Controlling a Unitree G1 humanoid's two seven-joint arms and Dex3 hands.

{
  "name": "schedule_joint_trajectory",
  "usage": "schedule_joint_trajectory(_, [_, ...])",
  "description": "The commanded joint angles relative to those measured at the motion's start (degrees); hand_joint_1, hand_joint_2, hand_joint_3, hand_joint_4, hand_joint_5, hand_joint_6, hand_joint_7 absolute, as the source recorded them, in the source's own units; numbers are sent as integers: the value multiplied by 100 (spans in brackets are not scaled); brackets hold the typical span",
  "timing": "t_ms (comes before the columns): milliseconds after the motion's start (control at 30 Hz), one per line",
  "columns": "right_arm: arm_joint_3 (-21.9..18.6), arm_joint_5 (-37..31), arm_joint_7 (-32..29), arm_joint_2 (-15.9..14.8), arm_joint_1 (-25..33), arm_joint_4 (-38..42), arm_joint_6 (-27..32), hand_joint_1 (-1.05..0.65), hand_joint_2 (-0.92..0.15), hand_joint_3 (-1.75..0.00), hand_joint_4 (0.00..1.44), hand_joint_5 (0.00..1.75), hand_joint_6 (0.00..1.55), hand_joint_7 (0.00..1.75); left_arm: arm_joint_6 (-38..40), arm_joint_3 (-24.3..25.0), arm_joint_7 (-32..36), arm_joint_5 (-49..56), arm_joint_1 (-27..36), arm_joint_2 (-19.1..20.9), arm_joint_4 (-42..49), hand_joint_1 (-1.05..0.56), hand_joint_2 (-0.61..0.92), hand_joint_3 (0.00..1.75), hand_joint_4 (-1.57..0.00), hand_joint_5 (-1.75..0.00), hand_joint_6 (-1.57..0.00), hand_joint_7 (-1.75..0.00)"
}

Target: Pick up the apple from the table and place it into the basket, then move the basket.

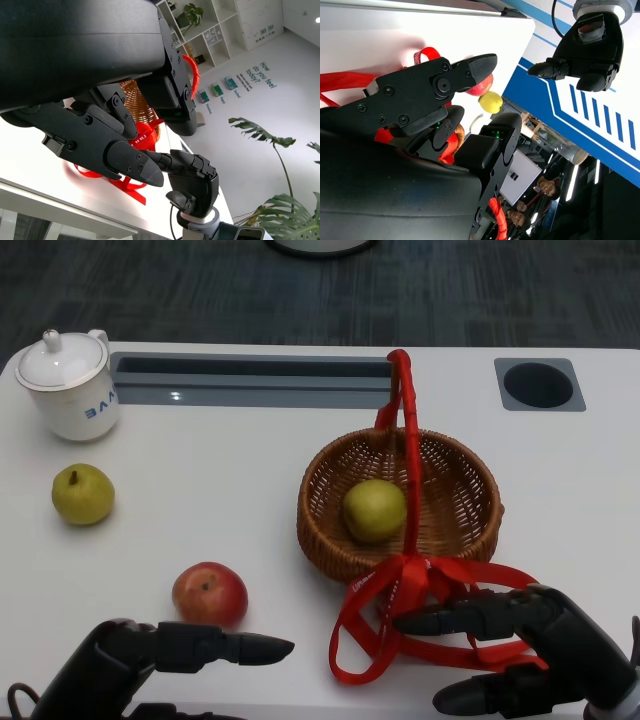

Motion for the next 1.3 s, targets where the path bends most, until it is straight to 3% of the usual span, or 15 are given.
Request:
schedule_joint_trajectory(33, [-35,42,-31,-34,11,47,-57,-41,-80,0,89,0,87,0,-67,35,66,-31,11,77,1,-39,81,0,-102,0,-95,0])
schedule_joint_trajectory(500, [-3,122,33,-19,-15,77,-36,-41,-81,0,90,1,87,0,6,78,187,86,102,104,-166,-41,81,0,-101,0,-95,0])
schedule_joint_trajectory(700, [-21,94,11,-19,-21,84,-52,-41,-81,0,90,1,87,0,-369,248,493,543,151,69,-314,-53,81,0,-93,0,-86,0])
schedule_joint_trajectory(967, [-20,82,9,-10,-32,109,-46,-41,-82,0,91,0,87,0,-589,446,892,937,139,95,-510,-64,81,0,-73,0,-69,0])
schedule_joint_trajectory(1200, [-25,73,10,16,-67,179,-72,-40,-82,0,91,0,87,0,-496,966,1488,2345,-173,243,-574,-88,86,1,-36,0,-35,0])
schedule_joint_trajectory(1300, [-35,53,5,5,-86,200,-88,-42,-82,0,91,1,87,0,-476,1136,1883,3043,-409,280,-467,-95,86,1,-29,0,-27,0])
